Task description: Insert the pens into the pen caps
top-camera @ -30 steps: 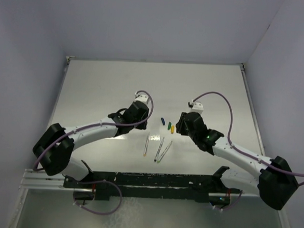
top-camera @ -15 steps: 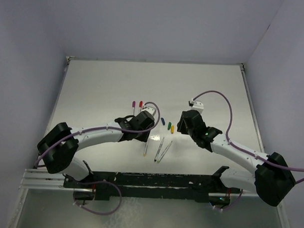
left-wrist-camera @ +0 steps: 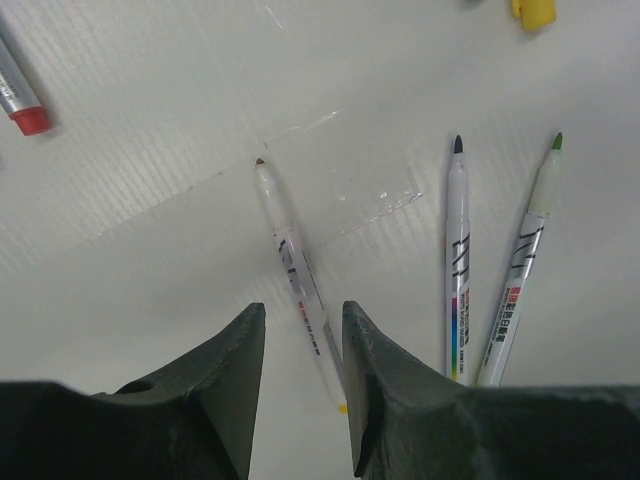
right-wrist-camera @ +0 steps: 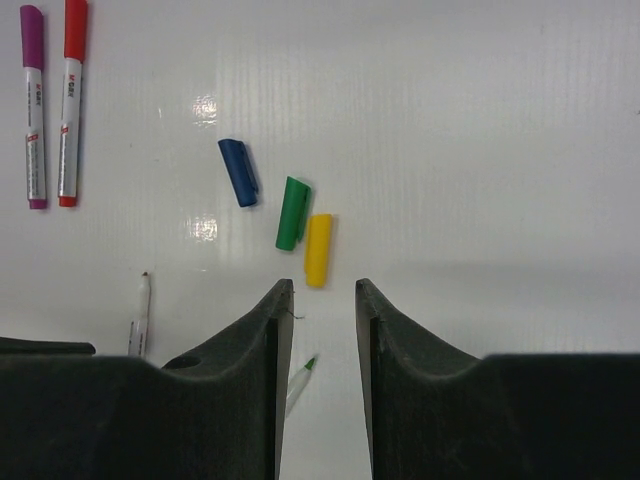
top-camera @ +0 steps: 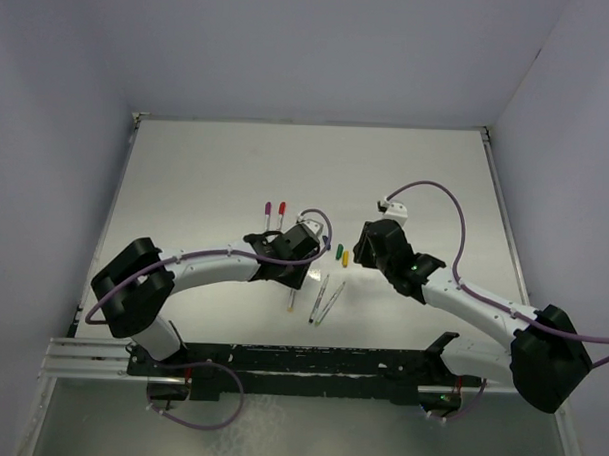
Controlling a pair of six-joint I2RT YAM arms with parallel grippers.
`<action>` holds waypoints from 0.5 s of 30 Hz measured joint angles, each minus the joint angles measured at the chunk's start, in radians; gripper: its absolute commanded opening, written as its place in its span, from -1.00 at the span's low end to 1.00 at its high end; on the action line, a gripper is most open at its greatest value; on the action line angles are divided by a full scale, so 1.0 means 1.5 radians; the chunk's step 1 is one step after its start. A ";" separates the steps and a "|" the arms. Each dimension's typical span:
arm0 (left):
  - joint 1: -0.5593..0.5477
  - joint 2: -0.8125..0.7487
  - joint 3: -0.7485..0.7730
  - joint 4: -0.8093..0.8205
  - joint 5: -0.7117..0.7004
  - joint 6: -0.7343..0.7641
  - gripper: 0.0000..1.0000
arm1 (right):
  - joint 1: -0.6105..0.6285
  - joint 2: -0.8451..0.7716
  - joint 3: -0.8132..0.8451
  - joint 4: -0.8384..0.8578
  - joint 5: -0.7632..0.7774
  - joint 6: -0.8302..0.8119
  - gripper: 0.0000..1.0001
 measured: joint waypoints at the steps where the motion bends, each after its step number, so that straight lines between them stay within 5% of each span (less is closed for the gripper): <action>1: -0.002 0.006 0.001 -0.001 0.001 0.000 -0.20 | -0.001 0.000 0.000 0.001 -0.001 0.000 -0.33; 15: -0.025 0.067 0.043 -0.059 -0.018 0.000 -0.23 | -0.004 0.001 0.000 0.018 -0.001 0.000 -0.33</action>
